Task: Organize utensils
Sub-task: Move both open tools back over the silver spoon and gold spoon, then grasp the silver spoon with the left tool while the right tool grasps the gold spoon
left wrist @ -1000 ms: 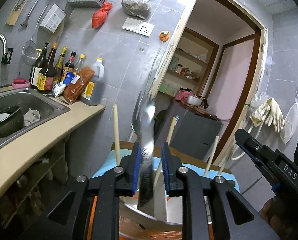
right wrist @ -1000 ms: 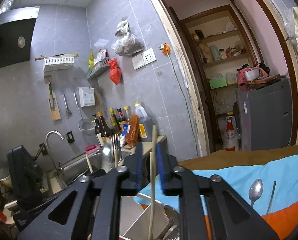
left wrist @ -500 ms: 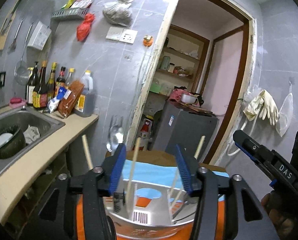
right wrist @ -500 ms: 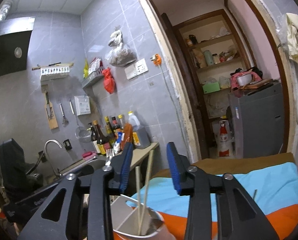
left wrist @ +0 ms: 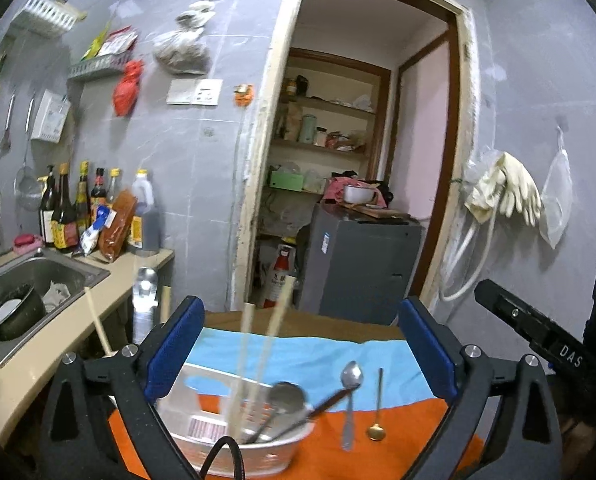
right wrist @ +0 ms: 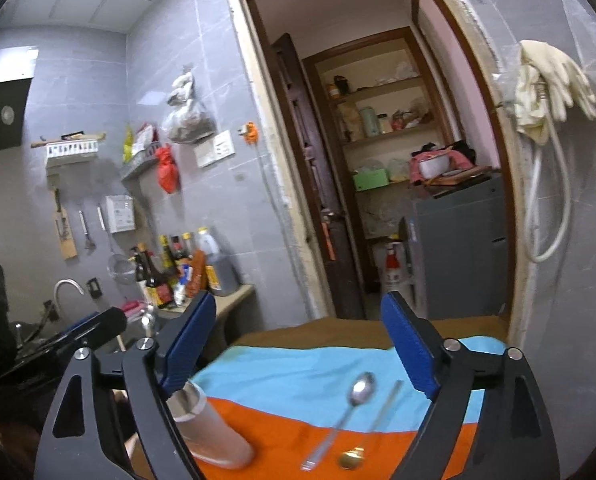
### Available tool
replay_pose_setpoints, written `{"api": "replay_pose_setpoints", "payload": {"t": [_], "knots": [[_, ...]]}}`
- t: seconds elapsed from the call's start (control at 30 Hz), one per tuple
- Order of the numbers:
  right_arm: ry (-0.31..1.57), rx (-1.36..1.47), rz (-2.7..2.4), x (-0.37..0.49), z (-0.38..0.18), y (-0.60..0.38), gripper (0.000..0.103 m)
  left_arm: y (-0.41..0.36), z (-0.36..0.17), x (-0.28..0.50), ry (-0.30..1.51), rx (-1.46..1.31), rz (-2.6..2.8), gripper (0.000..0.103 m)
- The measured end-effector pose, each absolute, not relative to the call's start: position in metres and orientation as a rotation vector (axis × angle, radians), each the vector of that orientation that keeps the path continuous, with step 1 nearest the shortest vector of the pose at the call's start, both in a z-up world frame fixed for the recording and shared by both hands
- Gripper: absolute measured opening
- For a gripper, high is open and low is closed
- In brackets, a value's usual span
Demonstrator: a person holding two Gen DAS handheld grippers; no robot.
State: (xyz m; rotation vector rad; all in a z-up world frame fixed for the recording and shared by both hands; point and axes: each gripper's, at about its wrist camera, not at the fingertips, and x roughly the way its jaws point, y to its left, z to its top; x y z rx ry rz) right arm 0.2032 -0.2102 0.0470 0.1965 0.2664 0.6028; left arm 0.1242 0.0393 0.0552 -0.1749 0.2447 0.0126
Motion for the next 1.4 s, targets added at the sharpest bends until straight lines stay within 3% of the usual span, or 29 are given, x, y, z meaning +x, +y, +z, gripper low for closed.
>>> {"api": "replay_pose_setpoints", "payload": {"t": [0.27, 0.87, 1.07, 1.17, 1.4], "knots": [[0.296, 0.173, 0.551, 0.215, 0.034, -0.263, 0.103, -0.03, 0.039, 0.139, 0.276, -0.113, -0.059, 0.095], [0.478, 0.206, 0.471, 0.265, -0.02, -0.347, 0.102, -0.1, -0.013, 0.205, 0.476, -0.166, -0.083, 0.095], [0.561, 0.214, 0.479, 0.282, -0.045, -0.336, 0.095, -0.097, -0.039, 0.234, 0.547, -0.143, -0.033, 0.095], [0.603, 0.212, 0.5, 0.29, -0.056, -0.326, 0.083, -0.092, -0.05, 0.248, 0.578, -0.143, -0.006, 0.094], [0.696, 0.204, 0.573, 0.311, -0.079, -0.3, 0.063, -0.079, -0.08, 0.282, 0.701, -0.124, 0.043, 0.065]]}}
